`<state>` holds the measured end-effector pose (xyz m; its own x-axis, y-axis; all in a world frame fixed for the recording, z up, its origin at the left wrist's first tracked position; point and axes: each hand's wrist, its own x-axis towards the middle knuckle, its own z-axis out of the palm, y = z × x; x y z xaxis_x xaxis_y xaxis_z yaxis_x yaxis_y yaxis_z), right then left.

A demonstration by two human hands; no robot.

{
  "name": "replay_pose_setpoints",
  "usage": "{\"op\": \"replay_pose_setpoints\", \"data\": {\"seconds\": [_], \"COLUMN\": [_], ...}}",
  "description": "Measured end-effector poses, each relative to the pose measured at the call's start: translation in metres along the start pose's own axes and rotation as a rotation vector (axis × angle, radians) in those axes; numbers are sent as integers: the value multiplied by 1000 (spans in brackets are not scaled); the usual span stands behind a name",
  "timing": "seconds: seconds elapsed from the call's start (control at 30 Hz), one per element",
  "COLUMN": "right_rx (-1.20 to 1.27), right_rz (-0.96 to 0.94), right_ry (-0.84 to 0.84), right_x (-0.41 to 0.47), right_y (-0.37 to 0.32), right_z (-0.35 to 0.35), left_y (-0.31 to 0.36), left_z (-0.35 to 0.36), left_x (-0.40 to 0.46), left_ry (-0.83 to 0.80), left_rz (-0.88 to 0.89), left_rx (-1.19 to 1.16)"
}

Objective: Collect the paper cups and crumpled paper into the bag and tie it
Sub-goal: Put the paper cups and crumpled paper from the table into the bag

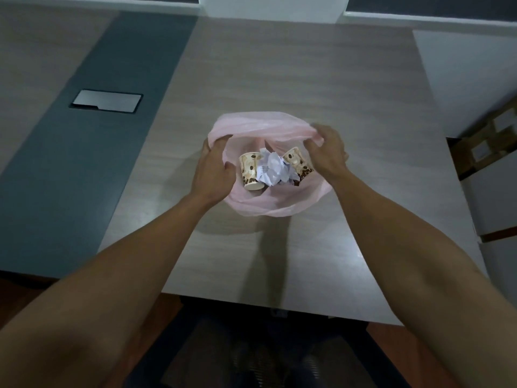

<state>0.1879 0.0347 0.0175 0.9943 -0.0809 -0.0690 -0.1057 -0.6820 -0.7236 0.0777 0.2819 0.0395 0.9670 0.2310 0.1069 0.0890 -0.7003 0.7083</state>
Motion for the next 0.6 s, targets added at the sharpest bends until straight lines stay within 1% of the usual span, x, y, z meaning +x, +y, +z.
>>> {"op": "replay_pose_setpoints", "data": {"seconds": [0.03, 0.1, 0.17, 0.2, 0.23, 0.3, 0.43, 0.5, 0.53, 0.6], "right_rx": [41, 229, 385, 423, 458, 516, 551, 606, 639, 697], "right_rz": [-5, 46, 183, 262, 335, 454, 572, 610, 602, 500], "right_ry": [-14, -58, -75, -104, -156, -262, -364, -390, -404, -389], "right_x": [4, 9, 9, 11, 12, 17, 18, 13, 10, 2], "right_y": [-4, -12, -20, -23, -26, -25, -20, -18, -17, -16], "right_z": [-2, -5, -19, -26, -33, -45, -57, -58, -59, -61], "left_y": [-2, -7, -7, -9, -13, -25, -31, -26, -26, -31], "left_z": [0, -1, -3, -6, -9, -15, -19, -16, -13, -10], "left_x": [1, 5, 8, 10, 13, 17, 20, 20, 20, 16], "left_ry": [5, 45, 87, 105, 118, 131, 139, 157, 149, 109], "left_rz": [-10, -72, -184, -247, -304, -379, -382, -373, -339, -214], "left_rx": [-34, -125, -261, -337, -397, -431, -392, -392, -357, -214]}}
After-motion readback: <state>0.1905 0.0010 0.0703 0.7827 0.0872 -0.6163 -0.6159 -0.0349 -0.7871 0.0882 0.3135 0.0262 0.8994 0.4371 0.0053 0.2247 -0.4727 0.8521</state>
